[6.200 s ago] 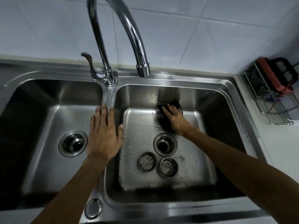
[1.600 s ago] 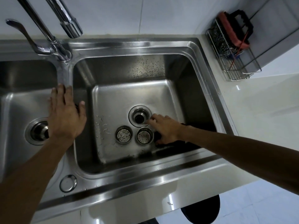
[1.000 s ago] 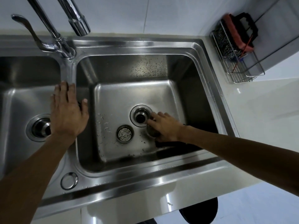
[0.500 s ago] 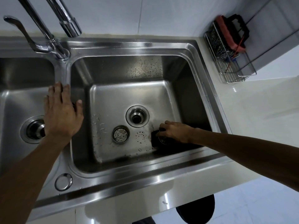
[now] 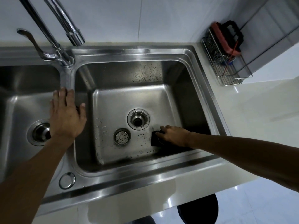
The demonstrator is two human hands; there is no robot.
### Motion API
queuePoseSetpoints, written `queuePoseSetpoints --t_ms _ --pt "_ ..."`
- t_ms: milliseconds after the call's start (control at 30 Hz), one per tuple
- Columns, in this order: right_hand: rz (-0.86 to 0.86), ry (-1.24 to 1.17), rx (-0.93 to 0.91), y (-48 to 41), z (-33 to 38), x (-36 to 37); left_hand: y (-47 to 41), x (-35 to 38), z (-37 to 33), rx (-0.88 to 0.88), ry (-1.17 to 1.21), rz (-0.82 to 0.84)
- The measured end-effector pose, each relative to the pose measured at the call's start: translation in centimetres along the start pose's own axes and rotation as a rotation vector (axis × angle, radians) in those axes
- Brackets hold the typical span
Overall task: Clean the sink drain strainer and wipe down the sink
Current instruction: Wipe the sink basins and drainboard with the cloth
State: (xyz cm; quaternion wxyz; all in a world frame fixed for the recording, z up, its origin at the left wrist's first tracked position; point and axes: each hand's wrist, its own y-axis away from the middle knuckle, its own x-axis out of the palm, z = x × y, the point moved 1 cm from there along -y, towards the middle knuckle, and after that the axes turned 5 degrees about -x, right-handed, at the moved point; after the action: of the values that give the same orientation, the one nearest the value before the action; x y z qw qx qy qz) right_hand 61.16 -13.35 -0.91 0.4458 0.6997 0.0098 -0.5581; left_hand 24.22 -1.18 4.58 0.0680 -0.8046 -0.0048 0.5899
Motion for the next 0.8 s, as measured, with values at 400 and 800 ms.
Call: queuePoseSetpoints --t_ms 400,800 --pt "0.050 -0.005 -0.023 0.9 -0.1 -1.1 12.3 -6.0 3.2 -0.151 0.080 0.117" --pt "-0.511 -0.180 0.026 1.7 9.0 -21.3 18.7 -10.3 12.2 -0.391 0.044 0.055"
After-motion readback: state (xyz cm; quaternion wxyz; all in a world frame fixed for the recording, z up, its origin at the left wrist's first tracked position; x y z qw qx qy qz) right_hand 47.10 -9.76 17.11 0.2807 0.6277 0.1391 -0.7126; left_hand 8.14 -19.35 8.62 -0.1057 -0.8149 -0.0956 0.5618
